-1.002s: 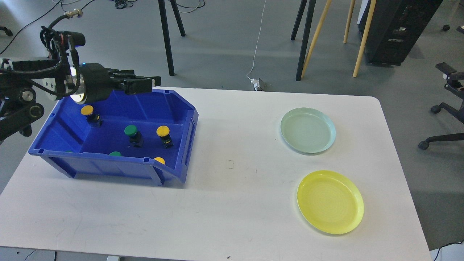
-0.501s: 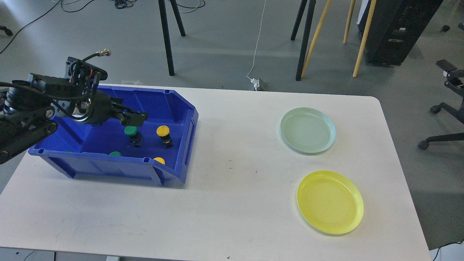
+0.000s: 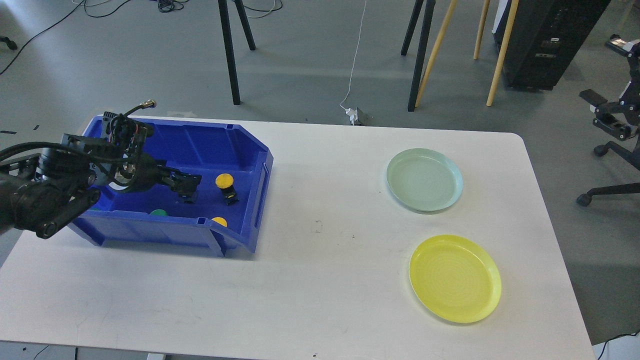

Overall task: Pass button and place on color plate
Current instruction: 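Close the left gripper on the green button inside the bin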

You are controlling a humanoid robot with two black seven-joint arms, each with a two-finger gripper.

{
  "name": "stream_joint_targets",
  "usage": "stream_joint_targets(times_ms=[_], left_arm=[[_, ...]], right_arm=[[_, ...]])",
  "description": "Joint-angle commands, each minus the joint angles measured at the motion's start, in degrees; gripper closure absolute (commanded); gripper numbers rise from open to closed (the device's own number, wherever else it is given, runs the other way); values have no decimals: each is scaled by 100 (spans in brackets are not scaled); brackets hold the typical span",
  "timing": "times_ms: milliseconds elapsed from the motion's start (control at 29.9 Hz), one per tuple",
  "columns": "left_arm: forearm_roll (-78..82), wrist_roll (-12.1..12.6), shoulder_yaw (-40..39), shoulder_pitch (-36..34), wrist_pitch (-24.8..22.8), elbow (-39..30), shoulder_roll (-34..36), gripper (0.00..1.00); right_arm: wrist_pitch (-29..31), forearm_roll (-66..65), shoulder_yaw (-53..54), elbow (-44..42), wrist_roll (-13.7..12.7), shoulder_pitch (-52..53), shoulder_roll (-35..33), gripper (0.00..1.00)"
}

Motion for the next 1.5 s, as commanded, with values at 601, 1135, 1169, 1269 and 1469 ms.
stream_joint_targets(times_ms=[601,1135,1169,1269,1469], left_arm=[[-9,-183,368,12,140,841,-543,15],[0,-236,368,3,149,1000,-535,59],[0,-236,368,-6,140,1000,-535,62],[-18,-245,359,-15,149,1000,-535,65],[-62,-350,359,-208,123,746,-359,64]], right_arm=[[0,-209,-9,115,6,18,90,2],[0,-218,-9,107,6,18,116,2],[0,-218,-9,107,6,18,116,2],[0,-218,-9,107,6,18,116,2],[0,-227,-9,98,-2,62,116,2]])
